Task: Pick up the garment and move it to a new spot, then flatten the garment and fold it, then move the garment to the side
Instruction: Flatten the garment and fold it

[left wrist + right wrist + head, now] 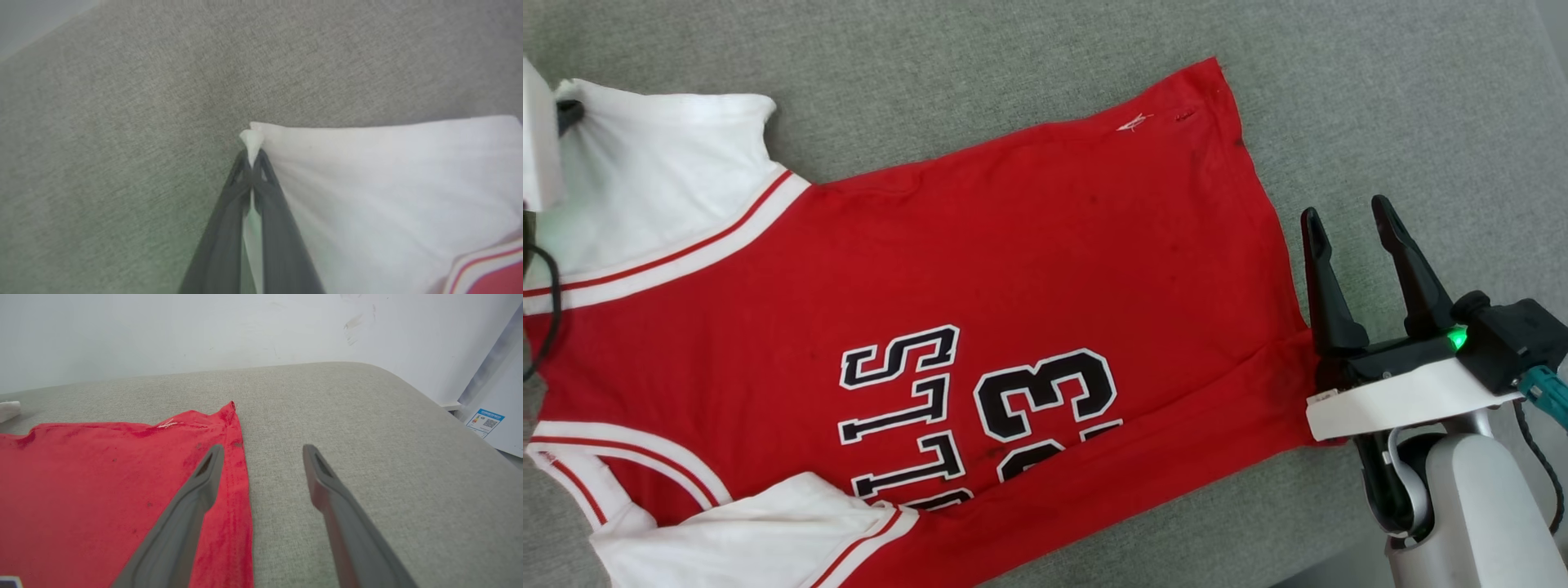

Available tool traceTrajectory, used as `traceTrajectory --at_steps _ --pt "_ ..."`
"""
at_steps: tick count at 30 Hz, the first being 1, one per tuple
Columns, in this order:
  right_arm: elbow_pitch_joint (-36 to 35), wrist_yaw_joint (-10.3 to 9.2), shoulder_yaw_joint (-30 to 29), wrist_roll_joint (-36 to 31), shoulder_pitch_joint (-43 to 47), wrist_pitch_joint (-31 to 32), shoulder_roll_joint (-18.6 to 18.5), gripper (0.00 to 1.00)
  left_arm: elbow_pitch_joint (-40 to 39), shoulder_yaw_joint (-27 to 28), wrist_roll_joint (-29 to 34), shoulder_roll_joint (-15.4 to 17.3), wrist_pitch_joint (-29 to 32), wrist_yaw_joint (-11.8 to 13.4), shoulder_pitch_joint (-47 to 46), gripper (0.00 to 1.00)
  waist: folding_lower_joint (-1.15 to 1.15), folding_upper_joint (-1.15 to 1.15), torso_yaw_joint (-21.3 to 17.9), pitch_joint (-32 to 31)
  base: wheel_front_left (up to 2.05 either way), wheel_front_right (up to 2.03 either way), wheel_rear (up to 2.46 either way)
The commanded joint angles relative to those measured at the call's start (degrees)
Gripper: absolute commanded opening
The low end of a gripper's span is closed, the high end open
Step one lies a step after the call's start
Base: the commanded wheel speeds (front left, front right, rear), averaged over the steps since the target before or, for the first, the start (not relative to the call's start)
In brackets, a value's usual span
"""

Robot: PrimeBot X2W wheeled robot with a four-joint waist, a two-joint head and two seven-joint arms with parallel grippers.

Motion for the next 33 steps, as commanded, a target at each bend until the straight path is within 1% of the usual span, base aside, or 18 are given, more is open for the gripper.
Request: traceTrajectory --at_steps 1,5,6,9,12,15,17,20,23,28,30,33 --pt "0.1 -0.02 -0.3 -0.4 -1.1 0.2 0.3 1.0 0.5 -0.5 0.3 -1.0 -1.0 -0.2 1.7 0.0 0.0 0.0 0.5 -0.6 0.0 0.0 0.0" --pt "0.0 -0.02 -0.4 -1.0 -1.2 0.8 0.2 1.0 0.3 0.1 0.5 -1.6 -4.3 -0.5 1.2 0.0 0.0 0.0 1.3 -1.8 0.0 0.0 0.0" --pt "0.0 -0.02 -0.8 -1.3 -0.8 1.7 -0.3 1.0 0.2 0.0 0.5 -2.3 -7.5 -1.1 1.1 0.0 0.0 0.0 2.3 -3.4 0.0 0.0 0.0" --pt "0.1 -0.02 -1.1 -1.8 -0.1 3.1 -1.3 1.0 -0.8 -0.5 0.0 -2.9 -9.9 -1.9 1.5 0.0 0.0 0.0 3.5 -5.4 0.0 0.0 0.0" --pt "-0.1 -0.02 -1.2 -1.9 0.5 5.9 -2.8 1.0 -2.6 -1.1 -0.7 -3.5 -12.5 -2.4 2.4 0.0 0.0 0.0 5.0 -7.4 0.0 0.0 0.0" --pt "-0.5 -0.02 -1.3 -1.9 0.5 9.7 -5.3 1.0 -5.2 -1.8 -1.5 -4.2 -14.6 -2.6 3.5 0.0 0.0 0.0 6.7 -9.2 0.0 0.0 0.0" --pt "-0.8 -0.02 -0.7 -1.9 0.2 13.6 -7.3 1.0 -7.3 -2.7 -1.9 -4.2 -15.8 -2.8 4.4 0.0 0.0 0.0 7.9 -10.3 0.0 0.0 0.0" --pt "-1.3 -0.02 0.3 -0.3 -0.9 21.2 -10.7 1.0 -10.8 -3.6 -2.7 -4.1 -17.4 -2.9 6.2 0.0 0.0 0.0 9.8 -11.4 0.0 0.0 0.0" --pt "-2.0 -0.02 1.6 1.6 -2.6 30.2 -15.1 1.0 -15.2 -4.6 -3.0 -3.5 -18.9 -2.9 7.8 0.0 0.0 0.0 11.8 -11.9 0.0 0.0 0.0" --pt "-2.0 -0.03 2.1 5.7 -7.3 44.6 -20.0 1.0 -22.6 -4.7 -3.4 -2.1 -20.9 -2.8 11.3 0.0 0.0 0.0 14.8 -11.2 0.0 0.0 0.0" --pt "-1.2 -0.03 2.2 7.4 -9.7 49.1 -21.0 1.0 -25.4 -4.6 -3.3 -1.7 -21.5 -2.5 12.7 0.0 0.0 0.0 16.0 -10.6 0.0 0.0 0.0" --pt "0.9 -0.03 1.8 8.8 -13.6 54.0 -22.3 1.0 -29.4 -4.4 -3.2 -1.4 -22.6 -2.0 14.3 0.0 0.0 0.0 17.9 -9.4 0.0 0.0 0.0"
